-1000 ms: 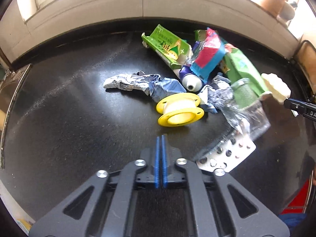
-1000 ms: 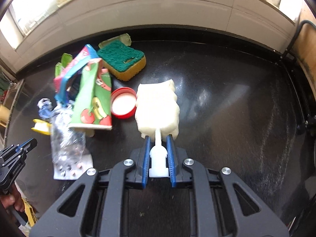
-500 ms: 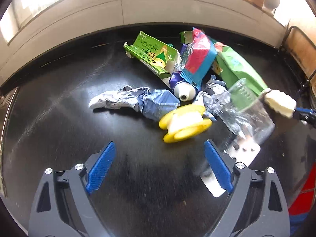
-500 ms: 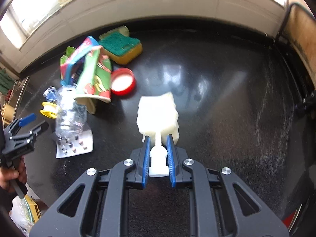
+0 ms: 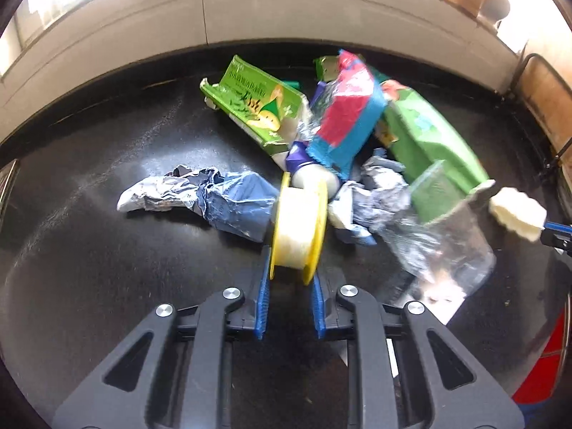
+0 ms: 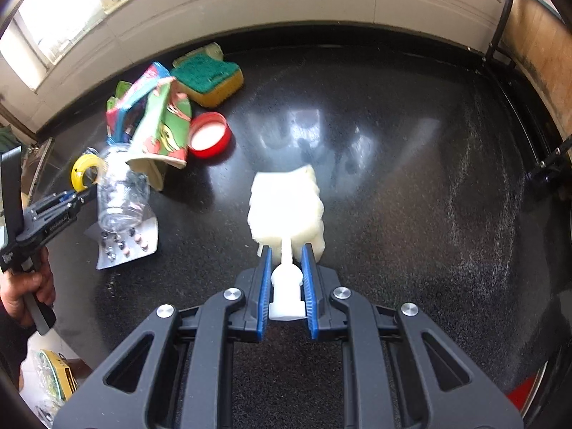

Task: Collect trash
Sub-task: 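Carry the tape roll and foam sponge with both tools over the floor bin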

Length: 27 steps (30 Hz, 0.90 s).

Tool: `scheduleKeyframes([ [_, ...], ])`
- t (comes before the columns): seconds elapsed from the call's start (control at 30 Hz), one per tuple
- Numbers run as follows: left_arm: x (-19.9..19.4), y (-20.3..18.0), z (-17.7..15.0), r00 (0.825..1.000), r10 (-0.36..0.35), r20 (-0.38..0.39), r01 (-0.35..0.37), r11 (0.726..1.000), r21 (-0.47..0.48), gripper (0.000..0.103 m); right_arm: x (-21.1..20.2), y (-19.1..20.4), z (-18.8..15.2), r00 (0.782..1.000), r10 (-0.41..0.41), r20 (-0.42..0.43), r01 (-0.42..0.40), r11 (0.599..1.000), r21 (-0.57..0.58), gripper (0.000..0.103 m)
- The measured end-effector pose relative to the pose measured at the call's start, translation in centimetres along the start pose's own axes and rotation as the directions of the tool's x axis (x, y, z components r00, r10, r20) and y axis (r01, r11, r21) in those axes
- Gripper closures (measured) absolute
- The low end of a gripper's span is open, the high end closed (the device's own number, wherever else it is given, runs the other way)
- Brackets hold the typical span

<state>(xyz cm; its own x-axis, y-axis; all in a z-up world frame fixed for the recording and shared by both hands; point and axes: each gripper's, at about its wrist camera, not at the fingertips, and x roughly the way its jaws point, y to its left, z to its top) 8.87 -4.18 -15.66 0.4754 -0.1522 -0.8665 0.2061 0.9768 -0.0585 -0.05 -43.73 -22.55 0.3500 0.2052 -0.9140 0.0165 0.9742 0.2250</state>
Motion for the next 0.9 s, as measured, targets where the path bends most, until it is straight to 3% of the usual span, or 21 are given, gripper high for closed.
scheduleKeyframes([
  [0.33, -6.4, -1.2, -2.6, 0.997, 0.077, 0.011, -0.075, 0.988, -0.138, 0.086, -2.4, 0.0, 1.3, 0.993, 0.095, 0.065, -0.093, 0.995, -0.032, 0.086],
  [0.57, -11.4, 0.1, -5.5, 0.994, 0.110, 0.008, -0.105, 0.967, -0.230, 0.086, -6.0, 2.8, 2.3, 0.982, 0.135, 0.135, -0.121, 0.987, -0.107, 0.086],
  [0.77, -15.5, 3.5, -7.8, 0.987, 0.163, 0.017, -0.149, 0.937, -0.316, 0.086, -9.1, 9.4, 2.7, 0.963, 0.213, 0.166, -0.175, 0.960, -0.218, 0.086],
  [0.9, -18.3, 7.0, -10.5, 0.976, 0.218, 0.002, -0.198, 0.893, -0.405, 0.086, -9.4, 16.3, 2.6, 0.949, 0.289, 0.127, -0.231, 0.910, -0.345, 0.086],
])
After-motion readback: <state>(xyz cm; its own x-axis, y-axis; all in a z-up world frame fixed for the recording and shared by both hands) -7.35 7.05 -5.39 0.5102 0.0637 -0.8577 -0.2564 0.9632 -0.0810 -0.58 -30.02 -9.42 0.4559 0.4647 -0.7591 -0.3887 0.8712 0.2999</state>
